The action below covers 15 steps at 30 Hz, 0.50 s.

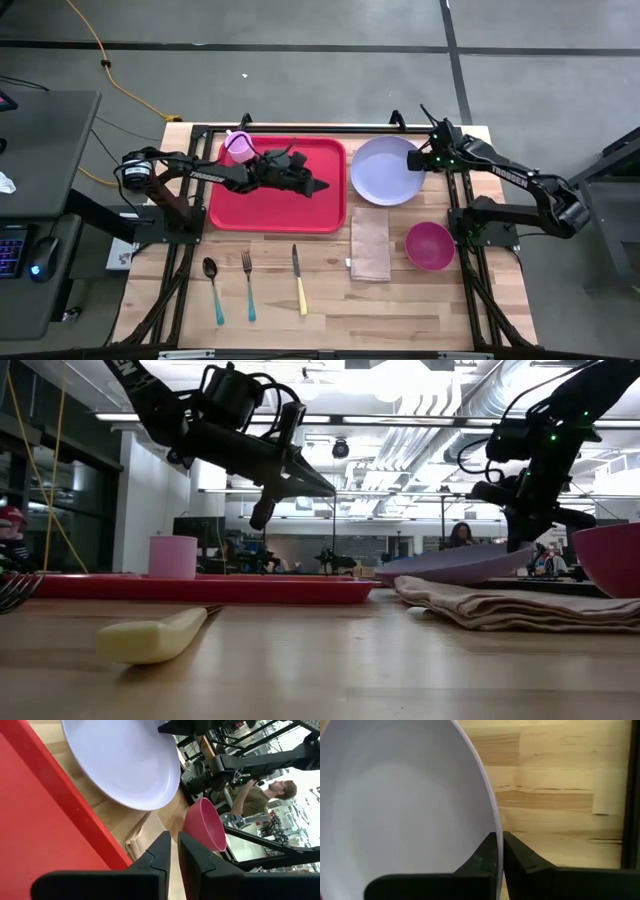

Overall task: Set up tray
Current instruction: Put the violet plate below the pink mug on the red tray

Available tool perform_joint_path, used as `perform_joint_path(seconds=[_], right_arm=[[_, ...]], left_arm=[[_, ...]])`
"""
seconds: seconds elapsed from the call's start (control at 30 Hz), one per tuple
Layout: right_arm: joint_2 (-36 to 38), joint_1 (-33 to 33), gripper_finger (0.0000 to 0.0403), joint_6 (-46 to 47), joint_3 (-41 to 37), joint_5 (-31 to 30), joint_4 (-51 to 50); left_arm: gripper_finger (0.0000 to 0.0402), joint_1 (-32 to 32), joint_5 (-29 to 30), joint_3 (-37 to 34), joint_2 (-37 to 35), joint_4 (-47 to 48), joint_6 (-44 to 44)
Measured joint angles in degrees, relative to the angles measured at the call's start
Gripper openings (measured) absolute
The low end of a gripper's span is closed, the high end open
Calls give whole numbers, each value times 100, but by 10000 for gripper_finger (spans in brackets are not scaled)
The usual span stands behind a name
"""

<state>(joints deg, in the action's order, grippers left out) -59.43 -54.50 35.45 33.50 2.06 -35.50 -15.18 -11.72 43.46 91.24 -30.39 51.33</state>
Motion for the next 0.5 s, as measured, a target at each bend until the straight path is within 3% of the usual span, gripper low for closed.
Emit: perform_joint_path(seconds=[0.5], right_arm=[[669,58,0,252,9,273,34]], left_arm=[[219,-109,161,1,1,7,170]])
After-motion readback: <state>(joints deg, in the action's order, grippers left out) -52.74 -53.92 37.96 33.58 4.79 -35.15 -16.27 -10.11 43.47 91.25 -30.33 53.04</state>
